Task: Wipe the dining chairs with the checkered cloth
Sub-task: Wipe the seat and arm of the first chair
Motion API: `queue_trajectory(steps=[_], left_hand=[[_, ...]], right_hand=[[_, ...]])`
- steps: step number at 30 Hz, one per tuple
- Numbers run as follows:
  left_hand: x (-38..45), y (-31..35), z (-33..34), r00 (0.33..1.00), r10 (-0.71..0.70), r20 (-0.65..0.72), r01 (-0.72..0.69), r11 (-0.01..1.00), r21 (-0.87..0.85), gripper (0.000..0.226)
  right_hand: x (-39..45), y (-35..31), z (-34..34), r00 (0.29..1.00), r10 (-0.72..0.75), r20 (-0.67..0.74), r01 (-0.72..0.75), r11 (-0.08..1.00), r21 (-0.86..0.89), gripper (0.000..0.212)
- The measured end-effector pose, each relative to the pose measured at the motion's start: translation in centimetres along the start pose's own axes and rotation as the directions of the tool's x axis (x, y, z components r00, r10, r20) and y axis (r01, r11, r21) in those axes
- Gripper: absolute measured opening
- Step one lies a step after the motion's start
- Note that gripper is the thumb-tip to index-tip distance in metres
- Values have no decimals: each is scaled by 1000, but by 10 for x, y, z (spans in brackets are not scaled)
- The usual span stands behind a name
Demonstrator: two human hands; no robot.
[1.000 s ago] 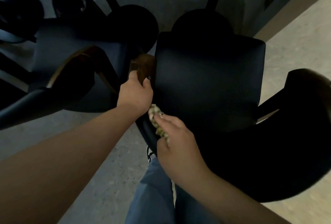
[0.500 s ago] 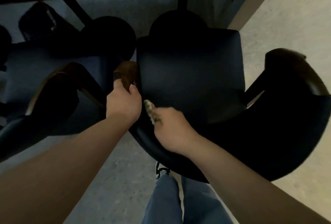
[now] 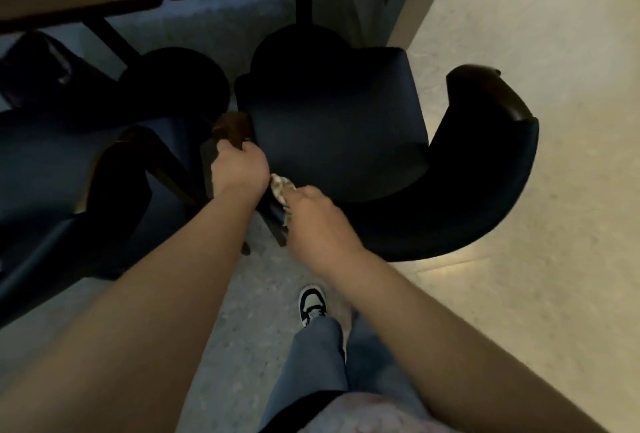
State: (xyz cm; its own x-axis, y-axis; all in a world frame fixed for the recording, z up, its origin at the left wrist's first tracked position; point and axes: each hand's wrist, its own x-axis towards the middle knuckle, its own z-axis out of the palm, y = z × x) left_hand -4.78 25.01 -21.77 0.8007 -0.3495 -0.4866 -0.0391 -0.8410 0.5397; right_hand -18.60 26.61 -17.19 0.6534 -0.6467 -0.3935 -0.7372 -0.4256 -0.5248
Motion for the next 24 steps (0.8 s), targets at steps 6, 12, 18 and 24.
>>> queue_trajectory(steps=[6, 12, 18, 24], left_hand=[[-29, 3, -1, 992, -126, 22, 128, 982, -136, 61], [-80, -3, 24, 944, -322, -72, 243, 826, -508, 55], [-72, -8, 34, 939, -301, -165, 222, 900, -376, 50], [-67, -11, 39, 934, -277, -228, 196, 926, -321, 52]], right_hand=[[-20, 85, -63, 950, 282, 134, -224, 915, -334, 32], [11, 34, -36, 981, 147, 124, -157, 985, 76, 22], [-5, 85, -53, 969, 125, 212, -81, 975, -207, 28], [-2, 133, -98, 944, 275, 180, -176, 886, -429, 15]])
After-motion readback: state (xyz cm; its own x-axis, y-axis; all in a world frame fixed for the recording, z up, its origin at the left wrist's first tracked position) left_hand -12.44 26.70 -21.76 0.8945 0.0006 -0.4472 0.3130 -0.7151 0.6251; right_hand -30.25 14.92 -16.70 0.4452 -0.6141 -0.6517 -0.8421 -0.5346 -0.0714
